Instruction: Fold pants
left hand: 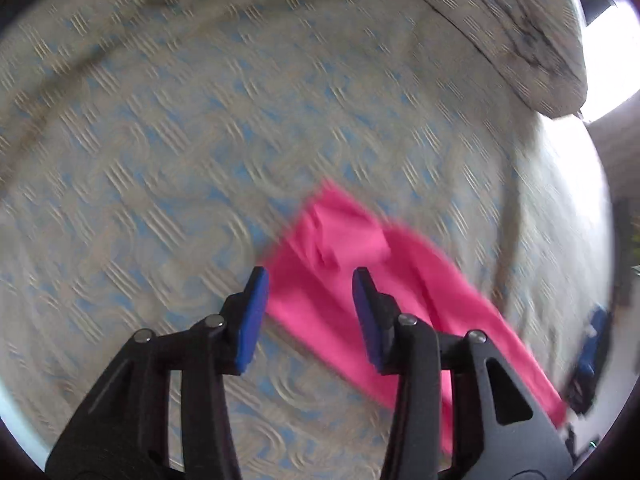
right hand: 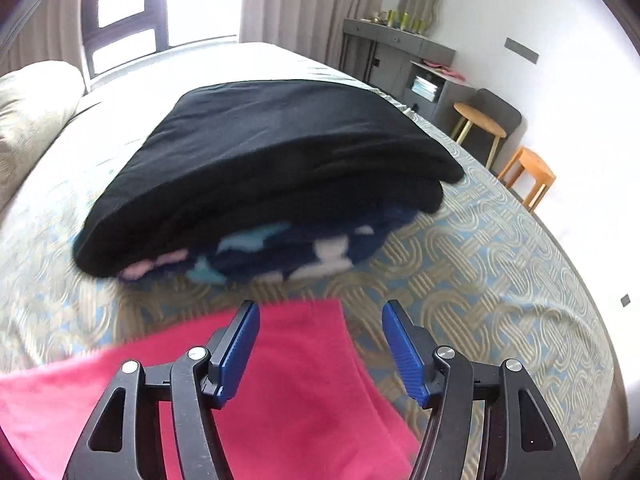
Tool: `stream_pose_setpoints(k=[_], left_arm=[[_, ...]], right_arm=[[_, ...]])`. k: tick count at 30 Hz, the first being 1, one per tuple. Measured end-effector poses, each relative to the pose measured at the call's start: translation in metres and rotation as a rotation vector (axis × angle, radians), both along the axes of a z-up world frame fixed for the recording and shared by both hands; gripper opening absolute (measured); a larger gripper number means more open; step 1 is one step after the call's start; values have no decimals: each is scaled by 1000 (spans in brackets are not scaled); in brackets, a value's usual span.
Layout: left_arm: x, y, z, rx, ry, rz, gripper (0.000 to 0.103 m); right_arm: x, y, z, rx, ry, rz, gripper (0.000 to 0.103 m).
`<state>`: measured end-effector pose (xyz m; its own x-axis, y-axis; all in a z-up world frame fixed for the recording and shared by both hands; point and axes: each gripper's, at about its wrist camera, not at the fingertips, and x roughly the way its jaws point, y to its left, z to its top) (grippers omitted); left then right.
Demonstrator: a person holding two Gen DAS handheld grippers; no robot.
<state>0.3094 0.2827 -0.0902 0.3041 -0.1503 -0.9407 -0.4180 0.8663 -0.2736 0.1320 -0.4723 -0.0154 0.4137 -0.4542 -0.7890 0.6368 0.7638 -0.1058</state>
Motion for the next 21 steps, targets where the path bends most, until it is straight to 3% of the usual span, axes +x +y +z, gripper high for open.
stream_pose_setpoints(k=[3, 7, 10, 11, 12, 15, 18, 21], left_arm=[[-13, -15, -21, -145, 16, -26, 46], [3, -28, -42, -208, 35, -17, 46], [17, -27, -44, -206, 7, 44, 47], [20, -23, -43, -210, -2, 69, 41], [20, -18, -40, -211, -12, 92, 1], [24, -3, -11, -205, -97, 129, 3], [17, 14, 26, -89, -198, 151, 3], [8, 28, 32, -29, -187, 149, 3]], right_arm=[[-33, 20, -3, 80, -32, 27, 65], [-63, 63, -11, 161, -55, 62, 65], [-84, 84, -19, 185, -40, 79, 65], [-93, 91, -22, 195, -26, 80, 65], [-97, 89, -25, 200, -20, 80, 65], [-101, 93, -27, 186, 1, 69, 65], [-105, 93, -22, 176, 8, 70, 65], [-101, 95, -21, 178, -3, 71, 65]])
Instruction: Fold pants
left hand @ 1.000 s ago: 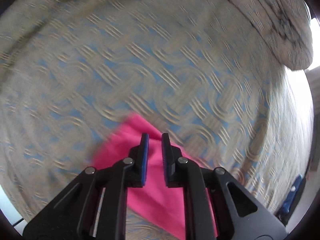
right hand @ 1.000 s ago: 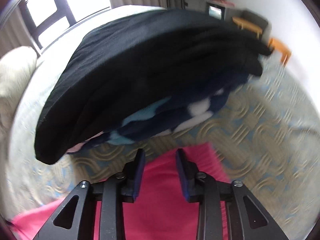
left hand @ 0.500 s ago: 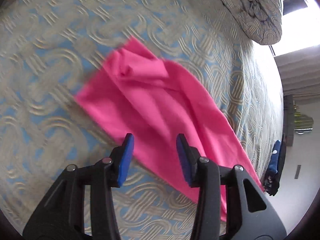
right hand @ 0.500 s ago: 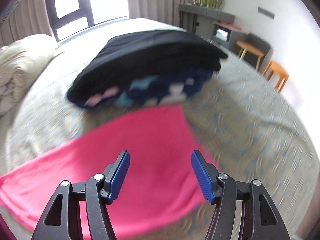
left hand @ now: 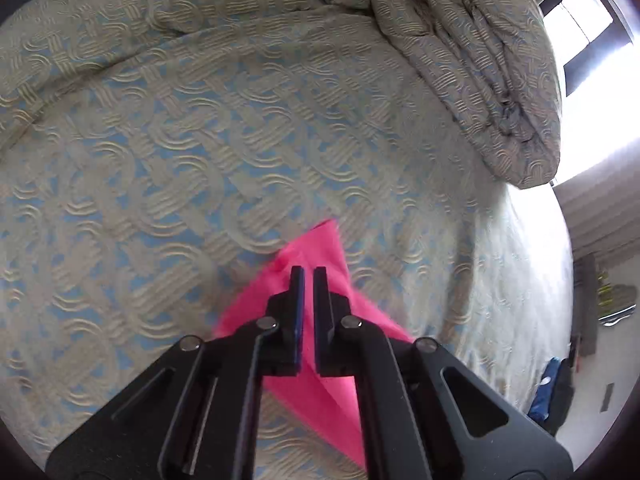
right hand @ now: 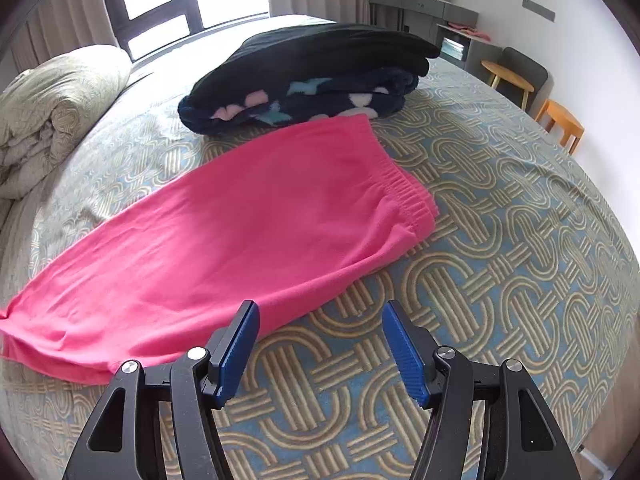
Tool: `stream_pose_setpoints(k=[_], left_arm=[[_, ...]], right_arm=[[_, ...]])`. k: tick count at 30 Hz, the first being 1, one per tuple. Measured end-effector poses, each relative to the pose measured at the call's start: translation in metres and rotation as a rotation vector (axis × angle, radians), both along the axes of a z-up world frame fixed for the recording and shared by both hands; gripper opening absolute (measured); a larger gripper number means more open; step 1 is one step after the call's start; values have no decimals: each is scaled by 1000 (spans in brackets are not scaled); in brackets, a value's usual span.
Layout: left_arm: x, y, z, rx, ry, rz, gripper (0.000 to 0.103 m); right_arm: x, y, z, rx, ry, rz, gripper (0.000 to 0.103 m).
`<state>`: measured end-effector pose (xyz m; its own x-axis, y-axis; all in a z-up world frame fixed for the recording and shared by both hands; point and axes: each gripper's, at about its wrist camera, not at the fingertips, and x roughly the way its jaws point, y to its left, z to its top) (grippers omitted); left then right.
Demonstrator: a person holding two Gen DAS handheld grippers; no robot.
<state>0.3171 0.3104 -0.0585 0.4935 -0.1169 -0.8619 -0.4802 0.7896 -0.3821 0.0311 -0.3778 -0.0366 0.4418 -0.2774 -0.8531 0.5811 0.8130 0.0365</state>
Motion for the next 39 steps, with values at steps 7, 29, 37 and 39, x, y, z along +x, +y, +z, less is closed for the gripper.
stream_pose_setpoints(k=[7, 29, 37, 39], left_arm=[[-23, -14, -52, -77, 120, -79, 47], [-21, -29, -59, -125, 123, -89, 54], [-34, -40, -41, -106, 51, -91, 2], [-46, -39, -22, -105, 3, -94, 2]], right_arm=[[16, 22, -3, 38, -4, 73, 65], [2, 35, -16, 50, 43, 106, 65], [-3, 35, -12, 41, 35, 104, 65], [-6, 32, -12, 41, 34, 90, 65]])
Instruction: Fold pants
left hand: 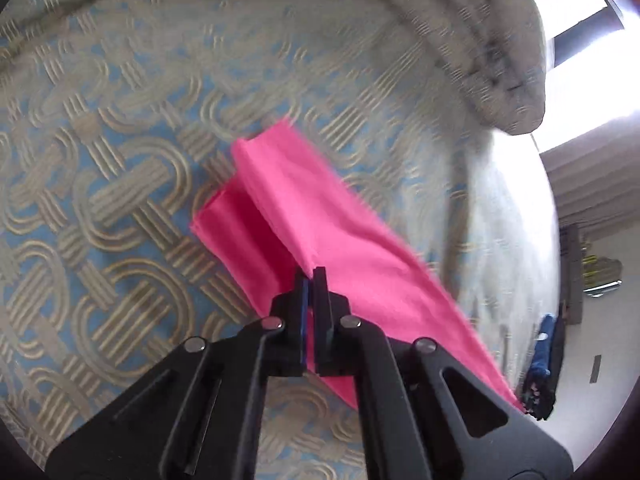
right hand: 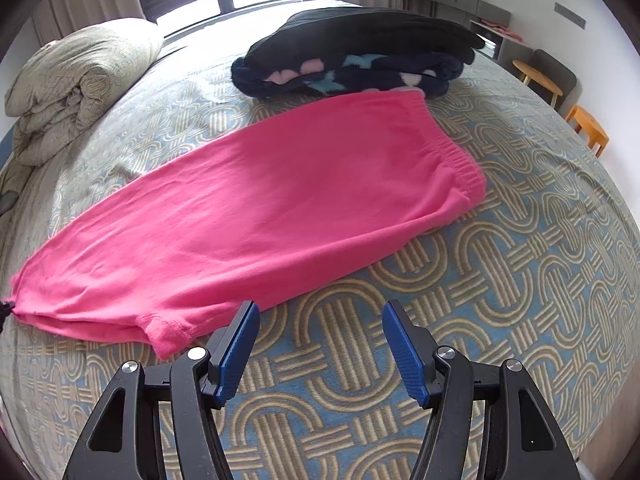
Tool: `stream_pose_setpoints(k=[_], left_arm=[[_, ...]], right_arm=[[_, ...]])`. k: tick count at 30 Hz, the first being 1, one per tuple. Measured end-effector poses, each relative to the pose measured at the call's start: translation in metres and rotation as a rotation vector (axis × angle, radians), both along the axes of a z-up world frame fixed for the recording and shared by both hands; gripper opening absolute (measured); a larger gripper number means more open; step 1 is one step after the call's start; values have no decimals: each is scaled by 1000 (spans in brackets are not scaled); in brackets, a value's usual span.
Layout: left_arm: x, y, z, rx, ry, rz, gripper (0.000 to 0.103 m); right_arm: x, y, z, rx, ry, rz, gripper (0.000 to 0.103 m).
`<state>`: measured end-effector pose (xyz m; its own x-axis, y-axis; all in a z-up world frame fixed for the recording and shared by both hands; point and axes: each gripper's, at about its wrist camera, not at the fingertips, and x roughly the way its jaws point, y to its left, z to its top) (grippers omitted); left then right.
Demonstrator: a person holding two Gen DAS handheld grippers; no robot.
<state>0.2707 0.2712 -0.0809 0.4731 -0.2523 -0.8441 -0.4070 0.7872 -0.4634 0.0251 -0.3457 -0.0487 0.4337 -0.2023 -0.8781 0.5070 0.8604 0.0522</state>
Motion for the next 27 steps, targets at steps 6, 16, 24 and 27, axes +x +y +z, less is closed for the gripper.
stream_pose_setpoints(k=[6, 16, 24, 27], left_arm=[[-5, 3, -4, 75, 42, -44, 4], [-47, 18, -25, 29, 81, 59, 34], [-110, -200, -12, -178, -10, -689, 46], [-138, -304, -14, -179, -14, -1001, 46]], right_arm=[[-5, -11, -7, 19, 5, -41, 65], [-21, -38, -12, 62, -14, -119, 65], [-30, -93, -22, 200, -80, -258, 65], [-31, -112, -23, 280, -147, -280, 67]])
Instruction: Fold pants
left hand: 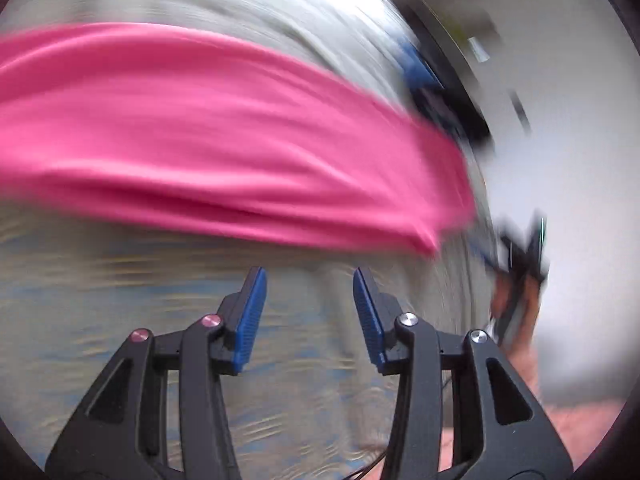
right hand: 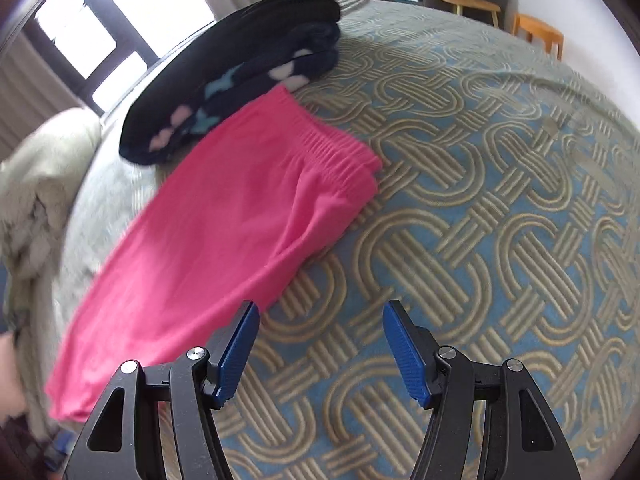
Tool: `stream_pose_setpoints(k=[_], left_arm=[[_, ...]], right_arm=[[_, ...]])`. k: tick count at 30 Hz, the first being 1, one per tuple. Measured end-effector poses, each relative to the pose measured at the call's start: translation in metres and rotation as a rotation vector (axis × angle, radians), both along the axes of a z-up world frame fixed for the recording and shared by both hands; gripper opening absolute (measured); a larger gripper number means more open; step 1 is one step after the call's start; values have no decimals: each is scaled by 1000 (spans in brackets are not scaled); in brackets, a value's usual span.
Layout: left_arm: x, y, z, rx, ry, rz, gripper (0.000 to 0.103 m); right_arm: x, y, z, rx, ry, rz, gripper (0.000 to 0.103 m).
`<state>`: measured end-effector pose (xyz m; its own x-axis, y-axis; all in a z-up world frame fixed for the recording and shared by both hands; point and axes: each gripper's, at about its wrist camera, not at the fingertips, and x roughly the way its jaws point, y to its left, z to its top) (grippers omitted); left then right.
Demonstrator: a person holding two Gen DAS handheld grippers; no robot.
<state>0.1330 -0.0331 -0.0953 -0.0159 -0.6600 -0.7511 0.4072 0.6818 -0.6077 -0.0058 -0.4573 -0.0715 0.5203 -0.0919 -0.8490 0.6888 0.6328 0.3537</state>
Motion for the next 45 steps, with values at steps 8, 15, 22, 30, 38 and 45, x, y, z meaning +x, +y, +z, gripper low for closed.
stream_pose_setpoints(k=[8, 15, 22, 30, 38, 45], left_arm=[[-16, -149, 7, 66, -142, -316, 50], [-29, -187, 0, 124, -124, -390, 51], [-30, -202, 1, 182, -195, -379, 12], [-63, -192, 21, 118, -215, -420, 10], [-81, -208, 8, 197, -254, -455, 10], [-83, -205, 15, 193, -259, -443, 11]], right_arm=[[-3, -38, -12, 192, -133, -95, 79], [15, -41, -10, 155, -132, -32, 79], [23, -48, -13, 158, -168, -79, 80], [-6, -57, 0, 68, -135, -154, 7], [-27, -69, -15, 94, -123, -133, 10], [-18, -74, -15, 88, -156, -178, 16]])
